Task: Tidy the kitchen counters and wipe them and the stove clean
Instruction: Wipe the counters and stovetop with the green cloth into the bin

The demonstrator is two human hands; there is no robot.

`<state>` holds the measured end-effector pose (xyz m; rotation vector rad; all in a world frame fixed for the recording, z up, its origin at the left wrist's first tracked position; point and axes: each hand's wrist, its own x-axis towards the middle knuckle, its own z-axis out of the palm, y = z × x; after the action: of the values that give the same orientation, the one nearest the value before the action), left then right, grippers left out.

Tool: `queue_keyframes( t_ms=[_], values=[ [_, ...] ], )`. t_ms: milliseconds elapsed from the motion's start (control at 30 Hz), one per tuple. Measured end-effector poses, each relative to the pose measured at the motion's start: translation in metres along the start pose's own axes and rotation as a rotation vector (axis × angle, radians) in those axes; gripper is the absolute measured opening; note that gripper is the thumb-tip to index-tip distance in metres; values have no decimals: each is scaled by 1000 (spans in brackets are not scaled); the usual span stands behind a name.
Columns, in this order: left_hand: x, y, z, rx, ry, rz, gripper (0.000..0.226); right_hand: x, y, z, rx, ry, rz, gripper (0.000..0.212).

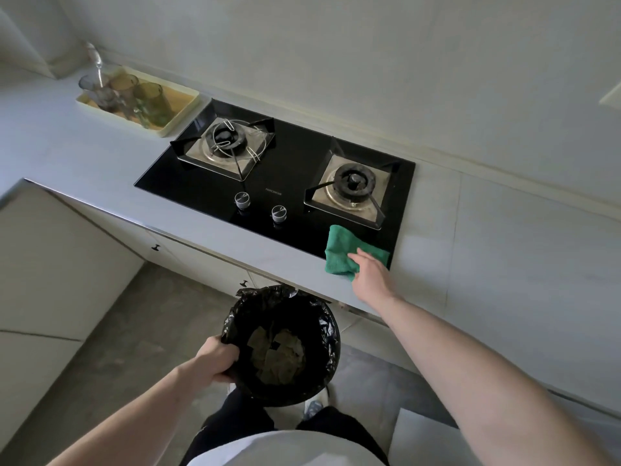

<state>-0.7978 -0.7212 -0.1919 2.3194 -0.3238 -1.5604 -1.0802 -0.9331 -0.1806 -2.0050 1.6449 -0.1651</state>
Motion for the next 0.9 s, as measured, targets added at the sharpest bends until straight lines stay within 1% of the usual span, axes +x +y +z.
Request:
queue_keyframes(
  t_ms=[100, 167, 233, 300, 400, 500, 600, 667, 800, 900],
  values=[
    [-8, 2, 11, -10, 15, 0, 26, -17, 0, 23, -4, -8, -1, 66],
    [-11, 2, 14, -14, 10, -5, 26, -36, -5, 38, 13, -14, -44, 70],
    [-10, 1, 15, -19, 3, -17, 28, -55, -11, 48, 17, -70, -108, 73],
    [-9, 4, 16, -16, -14, -20, 28, -69, -14, 50, 47, -102, -130, 72],
    [-5, 10, 15, 27, -30, -8, 26, -80, -13, 38, 120, -120, -86, 67],
    [-1, 16, 12, 101, -61, 3, 25, -94, -3, 22, 210, -10, -10, 60],
    [5, 19, 9, 143, -88, 16, 24, -114, 13, -2, 311, 162, 69, 48],
    [9, 23, 6, 177, -99, 25, 24, -122, 25, -19, 339, 298, 124, 44],
    [13, 30, 1, 265, -105, 74, 27, -123, 54, -40, 283, 515, 250, 40],
    [11, 33, -2, 305, -121, 100, 27, -115, 74, -46, 242, 582, 348, 41]
  ],
)
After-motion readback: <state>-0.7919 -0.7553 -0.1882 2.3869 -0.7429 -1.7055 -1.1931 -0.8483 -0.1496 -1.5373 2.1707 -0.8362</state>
